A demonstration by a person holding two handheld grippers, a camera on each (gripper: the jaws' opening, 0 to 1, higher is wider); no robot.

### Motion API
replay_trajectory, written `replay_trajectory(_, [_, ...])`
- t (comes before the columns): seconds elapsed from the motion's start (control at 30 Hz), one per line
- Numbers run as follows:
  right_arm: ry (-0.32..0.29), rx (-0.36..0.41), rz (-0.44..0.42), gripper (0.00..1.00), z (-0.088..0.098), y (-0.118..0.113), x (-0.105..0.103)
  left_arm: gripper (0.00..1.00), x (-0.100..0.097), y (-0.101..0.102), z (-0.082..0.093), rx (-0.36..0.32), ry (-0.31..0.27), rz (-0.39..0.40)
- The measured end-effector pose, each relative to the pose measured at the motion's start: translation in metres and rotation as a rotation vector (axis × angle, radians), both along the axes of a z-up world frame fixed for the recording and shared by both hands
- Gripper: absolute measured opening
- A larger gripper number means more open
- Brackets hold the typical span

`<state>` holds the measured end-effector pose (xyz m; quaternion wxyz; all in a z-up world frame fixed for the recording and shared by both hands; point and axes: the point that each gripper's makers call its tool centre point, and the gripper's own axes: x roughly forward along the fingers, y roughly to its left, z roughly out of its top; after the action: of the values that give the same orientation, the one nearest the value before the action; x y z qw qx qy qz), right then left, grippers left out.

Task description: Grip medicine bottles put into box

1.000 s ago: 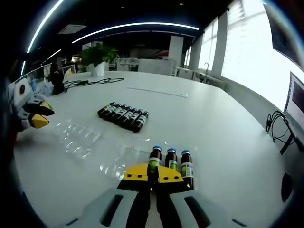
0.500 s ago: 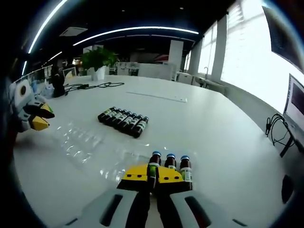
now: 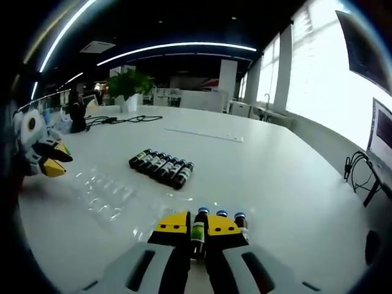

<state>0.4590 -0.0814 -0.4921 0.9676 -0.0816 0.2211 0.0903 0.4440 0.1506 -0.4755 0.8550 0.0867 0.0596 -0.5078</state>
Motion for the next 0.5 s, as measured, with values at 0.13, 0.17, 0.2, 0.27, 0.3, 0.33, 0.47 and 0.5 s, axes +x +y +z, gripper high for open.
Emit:
replay_trajectory(0.13, [-0.002, -0.003, 0.007, 0.04, 0.001, 0.002, 0.005, 0.11, 0.0, 0.0, 0.0, -0.001, 0.0, 0.001])
replay_trajectory(0.17, [-0.003, -0.005, 0.01, 0.04, 0.001, 0.003, 0.006, 0.11, 0.001, 0.0, 0.0, -0.001, 0.0, 0.003])
replay_trajectory(0.2, [-0.002, -0.009, 0.015, 0.04, 0.001, 0.004, 0.008, 0.11, 0.001, 0.001, 0.0, -0.001, 0.0, 0.004])
replay_trajectory(0.27, [-0.004, -0.019, 0.029, 0.04, 0.003, 0.006, 0.01, 0.11, 0.001, 0.0, 0.0, -0.002, 0.0, 0.003])
replay_trajectory(0.3, [-0.006, -0.019, 0.031, 0.04, 0.004, 0.007, 0.012, 0.11, 0.0, 0.0, 0.001, -0.002, 0.0, 0.001])
replay_trajectory(0.33, [-0.01, -0.02, 0.032, 0.04, 0.006, 0.008, 0.014, 0.11, 0.0, 0.0, 0.0, -0.002, 0.001, 0.0])
replay_trajectory(0.47, [-0.03, -0.027, 0.045, 0.04, 0.013, 0.011, 0.021, 0.11, 0.002, 0.001, -0.001, 0.001, 0.004, 0.006])
replay_trajectory(0.5, [-0.032, -0.031, 0.052, 0.04, 0.014, 0.012, 0.023, 0.11, 0.002, 0.001, -0.001, 0.0, 0.003, 0.005])
